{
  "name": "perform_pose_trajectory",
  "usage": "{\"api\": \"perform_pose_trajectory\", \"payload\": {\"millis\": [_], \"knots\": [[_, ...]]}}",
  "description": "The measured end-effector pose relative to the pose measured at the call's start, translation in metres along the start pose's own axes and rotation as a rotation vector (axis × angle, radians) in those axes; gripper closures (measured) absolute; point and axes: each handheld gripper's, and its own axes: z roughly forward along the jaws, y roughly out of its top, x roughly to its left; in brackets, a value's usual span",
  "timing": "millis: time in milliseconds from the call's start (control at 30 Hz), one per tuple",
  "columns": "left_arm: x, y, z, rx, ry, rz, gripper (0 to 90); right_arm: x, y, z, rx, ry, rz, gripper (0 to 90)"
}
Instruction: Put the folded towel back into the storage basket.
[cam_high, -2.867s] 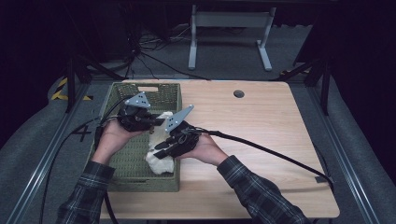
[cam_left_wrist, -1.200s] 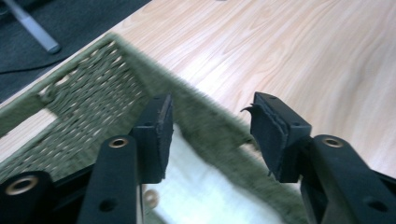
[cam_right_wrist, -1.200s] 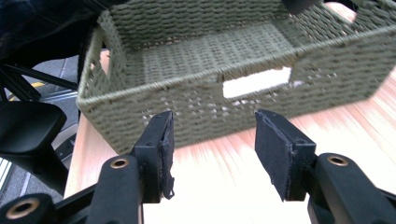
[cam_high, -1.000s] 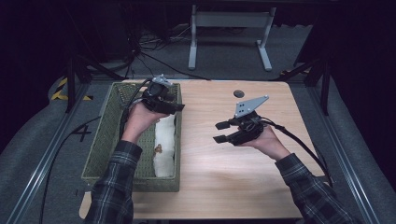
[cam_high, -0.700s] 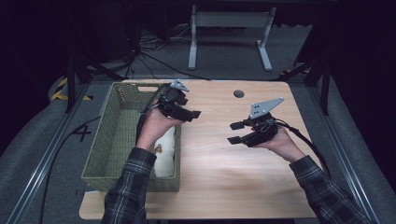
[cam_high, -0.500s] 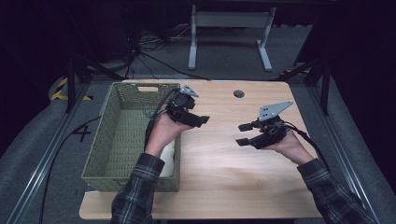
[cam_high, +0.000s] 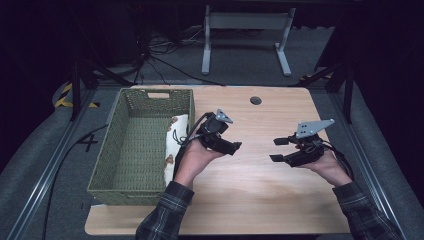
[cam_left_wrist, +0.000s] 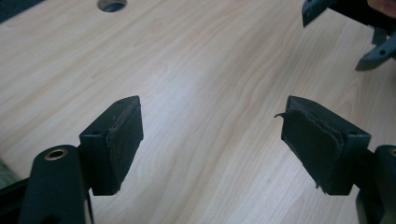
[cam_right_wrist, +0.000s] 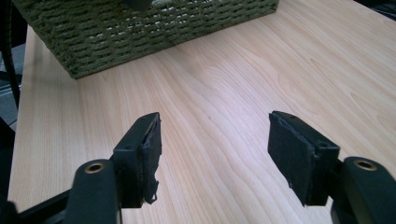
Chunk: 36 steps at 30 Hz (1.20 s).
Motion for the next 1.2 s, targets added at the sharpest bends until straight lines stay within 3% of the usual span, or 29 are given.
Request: {"api": "perform_pose_trajectory", "payload": {"millis": [267,500,733,900,1033,1200], "knots": [[-0.028,-0.017,0.023,0.012,0.001,0.025,20.7,0.004,-0.028,-0.005,0.023,-0.035,0.02,31.8],[-0.04,-0.034,0.038,-0.003,-0.021,0.024,21.1,0.008,-0.05,-0.006,0.023,-0.046,0.049,31.7],[-0.046,-0.053,0.052,0.003,-0.049,0.012,20.3,0.009,-0.075,-0.01,0.036,-0.084,0.084,30.5],[-0.051,-0.069,0.061,-0.001,-0.045,0.004,20.3,0.012,-0.091,-0.014,0.054,-0.107,0.101,28.9],[-0.052,-0.078,0.063,0.002,-0.035,-0.002,20.2,0.015,-0.103,-0.013,0.088,-0.16,0.105,26.6],[-0.053,-0.089,0.067,0.028,-0.031,-0.008,18.9,0.015,-0.114,-0.014,0.105,-0.171,0.133,25.5]]}}
